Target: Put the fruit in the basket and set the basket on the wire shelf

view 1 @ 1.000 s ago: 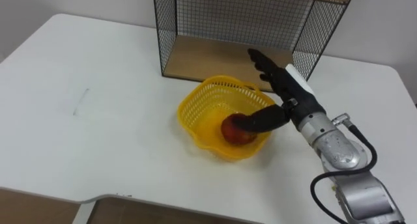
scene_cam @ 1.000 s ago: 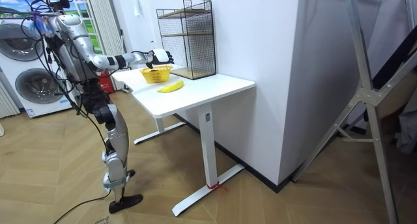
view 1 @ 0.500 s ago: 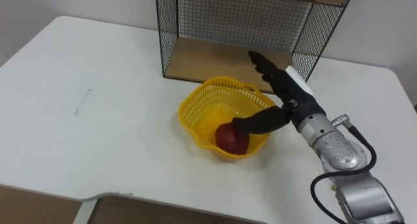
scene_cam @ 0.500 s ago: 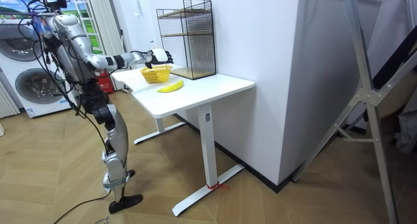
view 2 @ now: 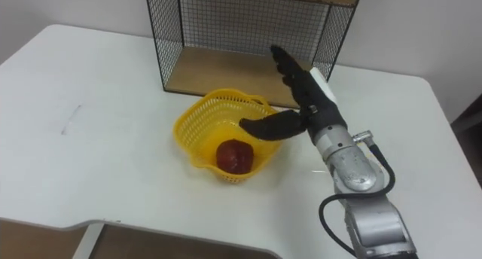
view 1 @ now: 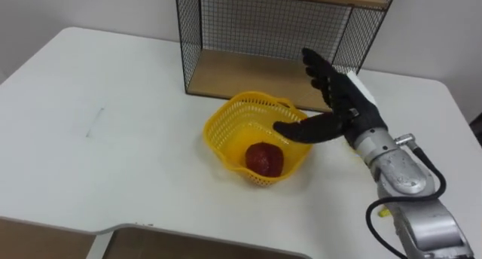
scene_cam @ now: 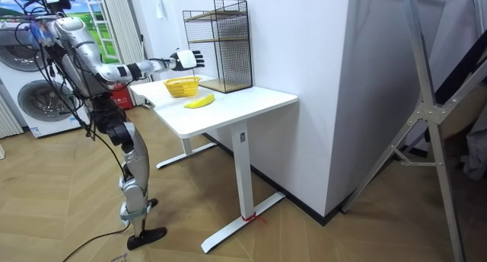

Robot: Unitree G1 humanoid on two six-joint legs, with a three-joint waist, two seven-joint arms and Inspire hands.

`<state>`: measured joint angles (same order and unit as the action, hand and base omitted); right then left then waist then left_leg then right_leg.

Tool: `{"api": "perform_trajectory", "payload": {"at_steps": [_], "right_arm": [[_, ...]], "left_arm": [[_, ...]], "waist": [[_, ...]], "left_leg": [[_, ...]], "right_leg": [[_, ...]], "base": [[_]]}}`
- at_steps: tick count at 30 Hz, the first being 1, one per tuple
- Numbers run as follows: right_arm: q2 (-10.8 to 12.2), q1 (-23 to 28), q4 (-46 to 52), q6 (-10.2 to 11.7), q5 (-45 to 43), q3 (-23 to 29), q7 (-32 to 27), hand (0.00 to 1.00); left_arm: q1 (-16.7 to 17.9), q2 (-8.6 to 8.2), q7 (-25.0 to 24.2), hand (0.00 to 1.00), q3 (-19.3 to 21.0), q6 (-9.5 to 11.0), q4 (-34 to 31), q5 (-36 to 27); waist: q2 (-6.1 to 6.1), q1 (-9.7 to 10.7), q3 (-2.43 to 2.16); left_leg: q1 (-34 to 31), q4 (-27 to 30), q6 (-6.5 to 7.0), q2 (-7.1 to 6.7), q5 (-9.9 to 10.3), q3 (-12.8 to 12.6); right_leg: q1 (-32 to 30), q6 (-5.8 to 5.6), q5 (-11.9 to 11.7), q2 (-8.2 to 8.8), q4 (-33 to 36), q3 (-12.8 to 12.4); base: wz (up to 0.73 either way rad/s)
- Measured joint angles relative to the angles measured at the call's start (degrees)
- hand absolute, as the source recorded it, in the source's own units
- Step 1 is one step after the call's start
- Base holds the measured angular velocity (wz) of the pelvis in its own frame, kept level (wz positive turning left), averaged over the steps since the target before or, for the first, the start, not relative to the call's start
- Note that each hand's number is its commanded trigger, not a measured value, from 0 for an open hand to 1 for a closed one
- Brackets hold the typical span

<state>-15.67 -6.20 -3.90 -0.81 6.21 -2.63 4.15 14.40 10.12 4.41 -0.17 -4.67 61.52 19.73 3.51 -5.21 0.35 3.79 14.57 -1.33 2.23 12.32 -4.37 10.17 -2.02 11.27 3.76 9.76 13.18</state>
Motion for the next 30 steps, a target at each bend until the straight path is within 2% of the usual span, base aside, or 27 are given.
{"api": "perform_trajectory", "payload": {"at_steps": [8, 9, 10, 13, 19, 30], "right_arm": [[-0.3, 0.0, 0.0, 1.3, 0.6, 7.9, -7.3, 0.00], [-0.3, 0.1, 0.0, 1.6, 0.6, 8.7, -8.5, 0.00], [-0.5, 0.1, 0.0, 1.8, 0.5, 9.0, -9.9, 0.00], [-1.3, 1.3, 0.0, 2.6, 0.3, 9.0, -13.4, 0.00], [-2.6, 2.4, -5.1, 2.7, 0.1, 9.0, -17.9, 0.00], [-3.1, 2.7, -11.1, 2.0, 0.2, 9.0, -18.9, 0.00]], "left_arm": [[1.0, 0.00, 0.0, 0.00, 2.9, 0.0, 0.1, 0.1], [1.1, 0.00, 0.0, 0.00, 3.4, 0.0, 0.1, 0.0], [1.2, 0.00, 0.0, 0.00, 3.6, 0.0, 0.0, 0.0], [1.7, 0.00, 0.0, 0.00, 3.6, 0.1, -1.3, 0.0], [1.8, 0.08, 0.0, 0.00, 3.4, 0.1, -2.5, 0.1], [2.1, 0.11, 0.0, 0.00, 3.5, -0.5, -2.0, 0.0]], "waist": [[0.16, 2.1, -0.01], [0.16, 2.7, -0.06], [0.40, 3.1, -0.29], [0.02, 3.5, -0.40], [-0.14, 4.4, -0.46], [0.18, 5.0, -0.54]], "left_leg": [[-0.2, 0.0, 0.01, -0.08, 0.0, -0.3], [-0.2, 0.1, 0.01, -0.08, 0.0, -0.3], [-0.2, 0.1, 0.01, -0.08, 0.0, -0.3], [-0.3, 0.0, 0.01, -0.01, 0.0, -0.6], [-0.2, -1.1, -0.01, 0.00, 0.0, -0.7], [0.6, -1.0, -0.01, 0.02, 0.0, -1.3]], "right_leg": [[-0.3, -0.03, 0.0, 0.03, -0.3, -0.4], [-0.4, -0.03, 0.0, 0.02, -0.4, -0.4], [-0.6, -0.02, 0.0, 0.01, -0.4, -0.4], [-1.1, -0.02, 0.0, 0.01, -0.2, -0.7], [-1.1, -0.03, 0.0, 0.03, 0.0, -0.7], [-1.1, -0.03, 0.0, 0.08, 0.0, -0.8]], "base": [[0.00], [0.00], [0.00], [-0.05], [0.00], [-0.02]]}}
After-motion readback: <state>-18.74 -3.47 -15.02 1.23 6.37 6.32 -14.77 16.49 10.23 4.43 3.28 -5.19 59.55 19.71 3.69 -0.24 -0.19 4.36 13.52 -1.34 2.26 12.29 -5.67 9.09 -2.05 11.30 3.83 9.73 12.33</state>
